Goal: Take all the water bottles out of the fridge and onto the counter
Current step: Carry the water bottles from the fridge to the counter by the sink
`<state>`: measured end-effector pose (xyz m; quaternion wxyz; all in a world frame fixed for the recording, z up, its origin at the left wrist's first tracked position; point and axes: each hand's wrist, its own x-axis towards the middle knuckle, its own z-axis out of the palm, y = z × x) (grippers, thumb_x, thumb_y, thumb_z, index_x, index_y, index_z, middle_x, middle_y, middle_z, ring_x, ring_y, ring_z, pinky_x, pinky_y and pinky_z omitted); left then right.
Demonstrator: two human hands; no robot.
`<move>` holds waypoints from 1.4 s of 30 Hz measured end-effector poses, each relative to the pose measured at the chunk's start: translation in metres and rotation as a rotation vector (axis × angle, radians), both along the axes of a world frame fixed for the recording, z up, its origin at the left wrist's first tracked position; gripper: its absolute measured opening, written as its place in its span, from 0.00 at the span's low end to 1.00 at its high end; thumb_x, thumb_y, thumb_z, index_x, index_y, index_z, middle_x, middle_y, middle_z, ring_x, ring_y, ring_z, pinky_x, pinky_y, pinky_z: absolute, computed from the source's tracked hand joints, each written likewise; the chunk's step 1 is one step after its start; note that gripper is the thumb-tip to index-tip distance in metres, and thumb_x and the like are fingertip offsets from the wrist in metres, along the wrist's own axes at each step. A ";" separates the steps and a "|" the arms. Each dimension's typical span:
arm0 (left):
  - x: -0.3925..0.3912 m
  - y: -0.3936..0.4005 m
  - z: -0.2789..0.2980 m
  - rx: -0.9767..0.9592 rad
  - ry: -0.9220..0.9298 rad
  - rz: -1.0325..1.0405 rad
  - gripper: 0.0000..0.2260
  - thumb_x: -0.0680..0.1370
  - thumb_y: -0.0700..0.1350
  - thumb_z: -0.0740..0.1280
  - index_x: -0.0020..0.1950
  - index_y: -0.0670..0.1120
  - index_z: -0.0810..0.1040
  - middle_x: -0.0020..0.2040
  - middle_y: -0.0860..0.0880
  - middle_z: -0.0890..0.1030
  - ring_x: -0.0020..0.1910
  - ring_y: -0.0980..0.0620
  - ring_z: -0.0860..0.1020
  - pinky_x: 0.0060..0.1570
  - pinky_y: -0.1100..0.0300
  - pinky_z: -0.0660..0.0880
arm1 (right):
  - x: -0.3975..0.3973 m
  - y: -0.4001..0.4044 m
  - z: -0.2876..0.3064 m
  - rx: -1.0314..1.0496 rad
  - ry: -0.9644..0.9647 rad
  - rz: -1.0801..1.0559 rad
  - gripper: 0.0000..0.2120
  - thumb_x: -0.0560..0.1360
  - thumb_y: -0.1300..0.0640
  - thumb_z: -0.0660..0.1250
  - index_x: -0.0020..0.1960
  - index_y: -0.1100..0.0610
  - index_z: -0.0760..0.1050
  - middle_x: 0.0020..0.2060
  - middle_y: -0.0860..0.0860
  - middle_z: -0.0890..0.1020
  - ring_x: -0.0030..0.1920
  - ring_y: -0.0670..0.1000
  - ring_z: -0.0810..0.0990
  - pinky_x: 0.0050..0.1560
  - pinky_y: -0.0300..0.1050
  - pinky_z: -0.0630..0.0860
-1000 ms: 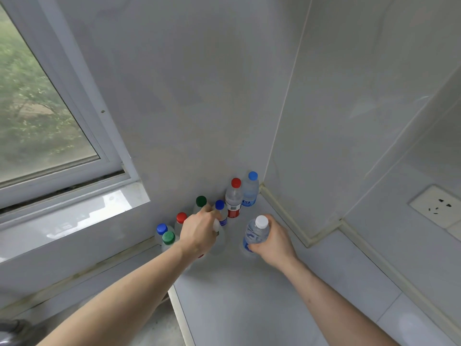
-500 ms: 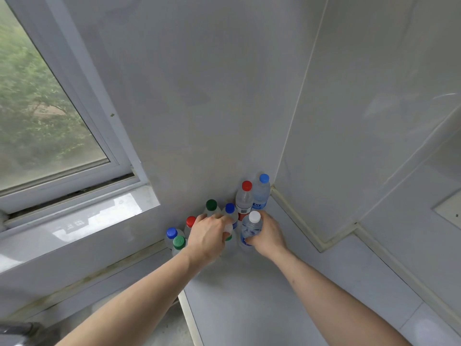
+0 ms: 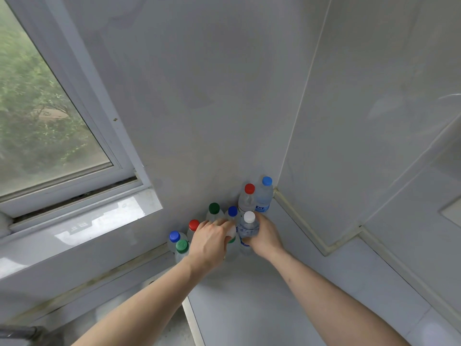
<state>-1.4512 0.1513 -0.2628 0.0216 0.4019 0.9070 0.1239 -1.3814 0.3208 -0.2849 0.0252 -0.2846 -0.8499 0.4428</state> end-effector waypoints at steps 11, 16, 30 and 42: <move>0.035 -0.034 0.028 0.063 -0.041 0.028 0.22 0.80 0.43 0.68 0.74 0.54 0.75 0.76 0.51 0.72 0.75 0.46 0.69 0.76 0.51 0.62 | 0.030 -0.007 0.034 -0.053 0.049 0.051 0.17 0.73 0.58 0.76 0.58 0.49 0.75 0.50 0.45 0.84 0.53 0.50 0.82 0.54 0.46 0.81; 0.078 -0.091 0.054 0.201 -0.097 0.088 0.17 0.79 0.44 0.70 0.66 0.57 0.80 0.74 0.56 0.75 0.74 0.51 0.71 0.71 0.56 0.68 | 0.088 -0.035 0.058 -0.130 0.152 -0.058 0.33 0.75 0.59 0.77 0.75 0.45 0.68 0.63 0.34 0.72 0.64 0.38 0.74 0.63 0.35 0.74; 0.221 -0.192 0.076 0.286 -0.304 0.102 0.16 0.81 0.51 0.69 0.68 0.63 0.76 0.74 0.66 0.69 0.69 0.60 0.73 0.69 0.55 0.73 | 0.277 -0.124 0.099 -0.065 0.108 0.088 0.26 0.78 0.51 0.73 0.73 0.37 0.70 0.71 0.33 0.71 0.71 0.36 0.70 0.73 0.40 0.69; 0.280 -0.138 0.131 0.112 -0.212 -0.208 0.20 0.81 0.59 0.64 0.73 0.63 0.71 0.77 0.66 0.65 0.72 0.61 0.68 0.69 0.60 0.71 | 0.396 -0.120 0.132 0.033 0.202 -0.141 0.27 0.80 0.47 0.71 0.76 0.38 0.67 0.75 0.31 0.66 0.75 0.34 0.64 0.79 0.45 0.64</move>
